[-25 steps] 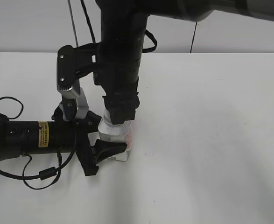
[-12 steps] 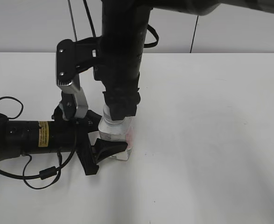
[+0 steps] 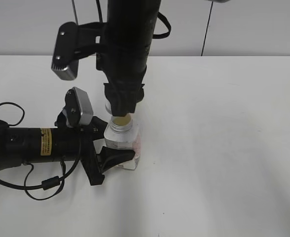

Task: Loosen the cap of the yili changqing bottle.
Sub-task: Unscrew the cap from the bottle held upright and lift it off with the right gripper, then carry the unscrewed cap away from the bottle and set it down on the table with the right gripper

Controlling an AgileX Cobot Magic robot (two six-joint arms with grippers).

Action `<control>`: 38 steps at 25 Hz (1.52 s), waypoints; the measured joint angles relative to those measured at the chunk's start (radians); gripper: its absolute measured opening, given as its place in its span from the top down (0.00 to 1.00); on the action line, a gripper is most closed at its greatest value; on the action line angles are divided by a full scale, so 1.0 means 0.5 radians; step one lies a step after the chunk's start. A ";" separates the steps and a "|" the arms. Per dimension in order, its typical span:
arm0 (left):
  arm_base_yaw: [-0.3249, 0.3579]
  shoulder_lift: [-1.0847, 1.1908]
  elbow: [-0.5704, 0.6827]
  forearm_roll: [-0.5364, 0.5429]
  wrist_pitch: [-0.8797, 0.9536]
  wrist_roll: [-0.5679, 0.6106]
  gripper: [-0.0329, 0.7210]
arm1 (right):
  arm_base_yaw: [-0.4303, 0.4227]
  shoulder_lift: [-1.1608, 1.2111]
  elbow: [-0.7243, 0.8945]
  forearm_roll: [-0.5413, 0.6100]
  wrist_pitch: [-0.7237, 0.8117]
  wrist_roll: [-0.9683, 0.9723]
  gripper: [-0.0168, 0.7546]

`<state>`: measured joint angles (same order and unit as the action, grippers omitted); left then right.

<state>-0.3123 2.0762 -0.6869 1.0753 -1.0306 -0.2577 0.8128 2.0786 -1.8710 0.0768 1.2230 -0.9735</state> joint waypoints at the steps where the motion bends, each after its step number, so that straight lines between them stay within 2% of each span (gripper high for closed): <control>1: 0.000 0.000 0.000 0.000 0.000 0.000 0.38 | 0.000 0.000 -0.022 -0.011 0.000 0.071 0.48; 6: 0.000 0.000 0.000 0.000 0.000 0.000 0.38 | 0.000 -0.004 -0.159 -0.131 0.000 0.448 0.48; 11: 0.000 0.000 0.000 0.000 0.000 0.000 0.38 | -0.036 -0.044 -0.174 -0.154 0.000 1.057 0.48; 17: 0.000 0.000 0.000 0.000 0.000 0.000 0.38 | -0.222 -0.139 -0.175 -0.154 0.000 1.501 0.48; 23: 0.000 0.000 0.000 0.000 0.000 0.000 0.38 | -0.463 -0.223 -0.175 -0.154 0.001 1.655 0.48; 32: 0.000 0.000 0.000 0.000 -0.002 0.000 0.38 | -0.834 -0.235 -0.175 -0.068 0.001 1.678 0.48; 38: 0.000 0.000 0.000 0.000 -0.002 0.000 0.38 | -1.023 -0.235 -0.171 -0.044 0.002 1.702 0.48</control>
<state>-0.3123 2.0762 -0.6869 1.0753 -1.0316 -0.2577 0.3012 1.9610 -1.9566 0.0548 1.2241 -0.1226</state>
